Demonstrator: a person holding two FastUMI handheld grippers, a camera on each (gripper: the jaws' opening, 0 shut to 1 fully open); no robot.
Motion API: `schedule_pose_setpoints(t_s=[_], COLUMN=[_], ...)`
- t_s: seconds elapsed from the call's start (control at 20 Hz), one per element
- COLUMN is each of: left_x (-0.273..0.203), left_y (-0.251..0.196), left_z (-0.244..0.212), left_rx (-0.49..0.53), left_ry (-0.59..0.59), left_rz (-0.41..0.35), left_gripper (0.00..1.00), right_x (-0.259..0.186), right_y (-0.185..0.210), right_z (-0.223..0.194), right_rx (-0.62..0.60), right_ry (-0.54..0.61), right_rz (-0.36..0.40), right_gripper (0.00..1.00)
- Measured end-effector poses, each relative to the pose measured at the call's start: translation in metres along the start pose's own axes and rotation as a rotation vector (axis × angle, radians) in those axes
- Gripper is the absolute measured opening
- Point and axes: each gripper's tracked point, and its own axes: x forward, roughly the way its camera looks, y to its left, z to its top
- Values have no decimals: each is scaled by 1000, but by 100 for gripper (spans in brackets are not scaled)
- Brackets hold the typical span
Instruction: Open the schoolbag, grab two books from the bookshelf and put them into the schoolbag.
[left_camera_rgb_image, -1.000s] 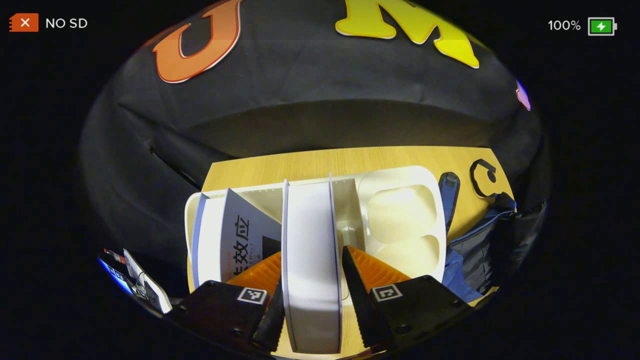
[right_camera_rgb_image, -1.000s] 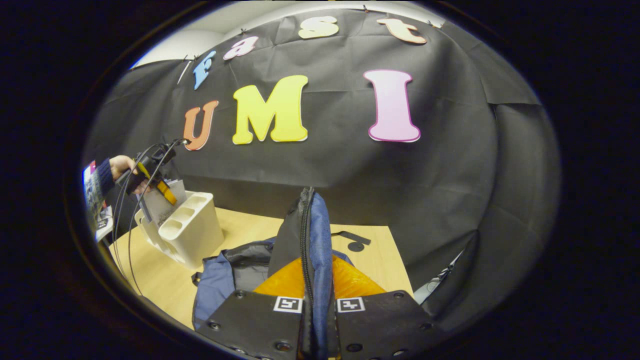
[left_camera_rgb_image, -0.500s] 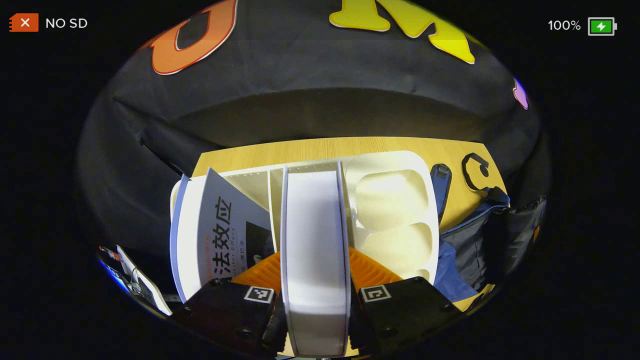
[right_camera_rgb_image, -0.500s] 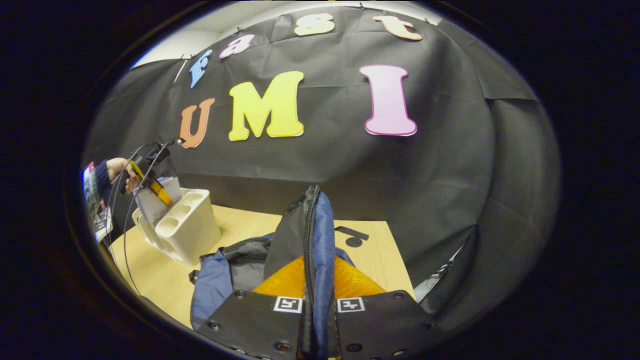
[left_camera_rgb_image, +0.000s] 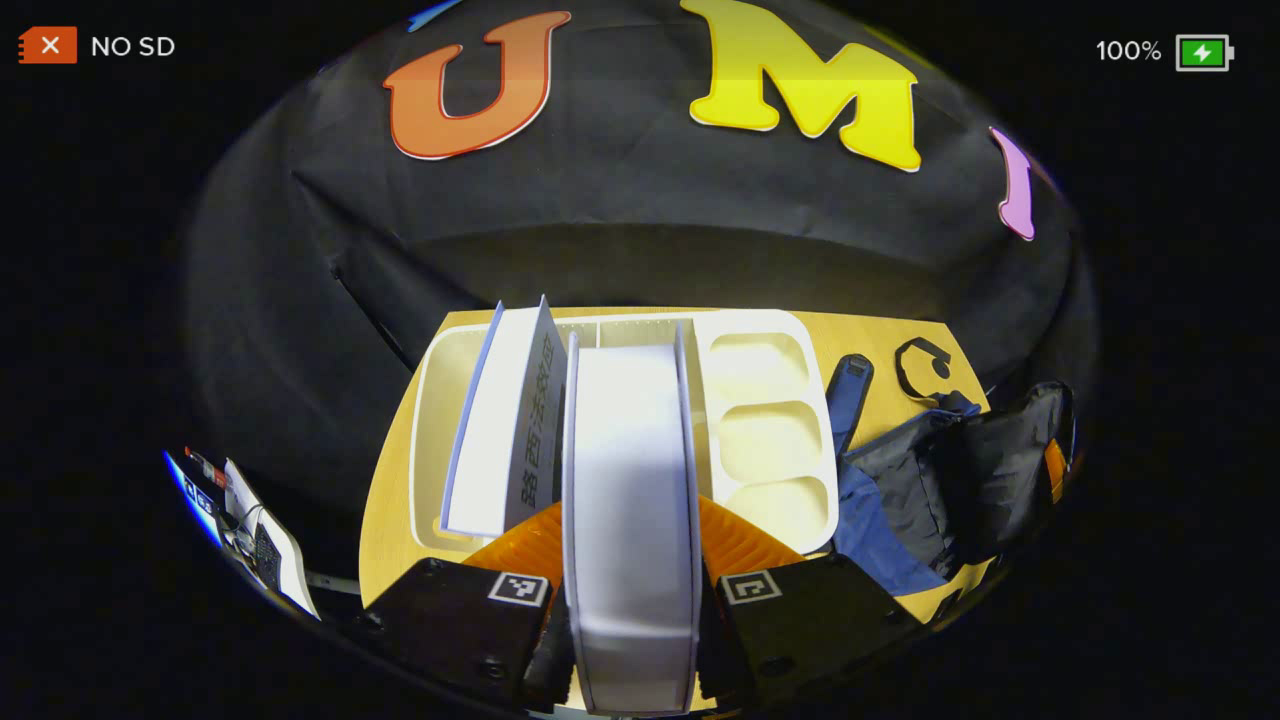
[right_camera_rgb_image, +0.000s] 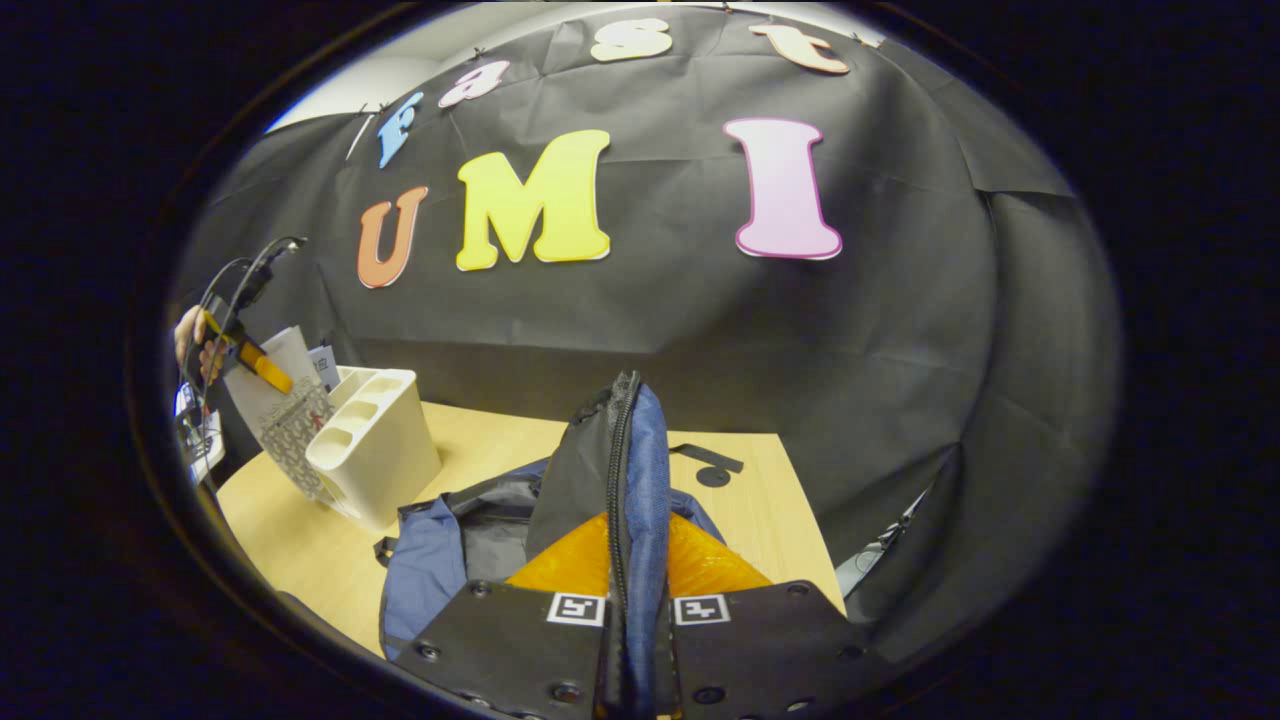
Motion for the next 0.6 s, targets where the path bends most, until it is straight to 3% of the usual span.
schedule_pose_setpoints(t_s=[0.2, 0.5, 0.55, 0.6], left_x=[-27, -42, -45, -47], left_y=[9, -3, -5, -5], left_z=[-43, -102, -108, -114], left_rx=[3, -107, -123, -133], left_ry=[-8, 27, 31, 29], left_rz=[4, -95, -111, -120], left_gripper=[48, 48, 53, 48], right_x=[4, 8, 9, 9], right_y=[4, 10, 11, 12], right_z=[-2, -6, -8, -8], right_rx=[-2, -6, -7, -10], right_ry=[7, 13, 15, 15], right_rz=[2, 4, 3, 2], right_gripper=[11, 11, 11, 11])
